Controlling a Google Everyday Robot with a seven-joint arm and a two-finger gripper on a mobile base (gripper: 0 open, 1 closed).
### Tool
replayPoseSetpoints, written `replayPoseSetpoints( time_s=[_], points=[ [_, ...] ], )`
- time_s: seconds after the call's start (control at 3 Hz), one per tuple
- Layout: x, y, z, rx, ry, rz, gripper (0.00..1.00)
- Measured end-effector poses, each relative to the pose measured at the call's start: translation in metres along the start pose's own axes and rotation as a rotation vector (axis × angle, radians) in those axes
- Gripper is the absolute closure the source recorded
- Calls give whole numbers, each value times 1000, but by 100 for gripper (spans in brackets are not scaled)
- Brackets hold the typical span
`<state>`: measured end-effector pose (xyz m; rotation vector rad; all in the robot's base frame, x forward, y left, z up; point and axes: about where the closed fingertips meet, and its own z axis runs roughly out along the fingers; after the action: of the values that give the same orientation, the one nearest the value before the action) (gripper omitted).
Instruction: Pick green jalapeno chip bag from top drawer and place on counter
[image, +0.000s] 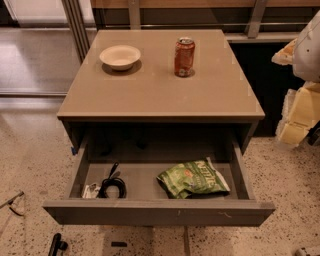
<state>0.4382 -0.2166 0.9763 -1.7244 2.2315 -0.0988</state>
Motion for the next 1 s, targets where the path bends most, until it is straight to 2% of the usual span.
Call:
replayPoseSetpoints(
  time_s=[0.33, 0.67, 1.0],
  points=[
    [0, 0, 0, 0, 0, 0, 0],
    [-1, 0, 2, 1, -4, 1, 27],
    [-8, 2, 26, 7, -60, 15, 50]
  ],
)
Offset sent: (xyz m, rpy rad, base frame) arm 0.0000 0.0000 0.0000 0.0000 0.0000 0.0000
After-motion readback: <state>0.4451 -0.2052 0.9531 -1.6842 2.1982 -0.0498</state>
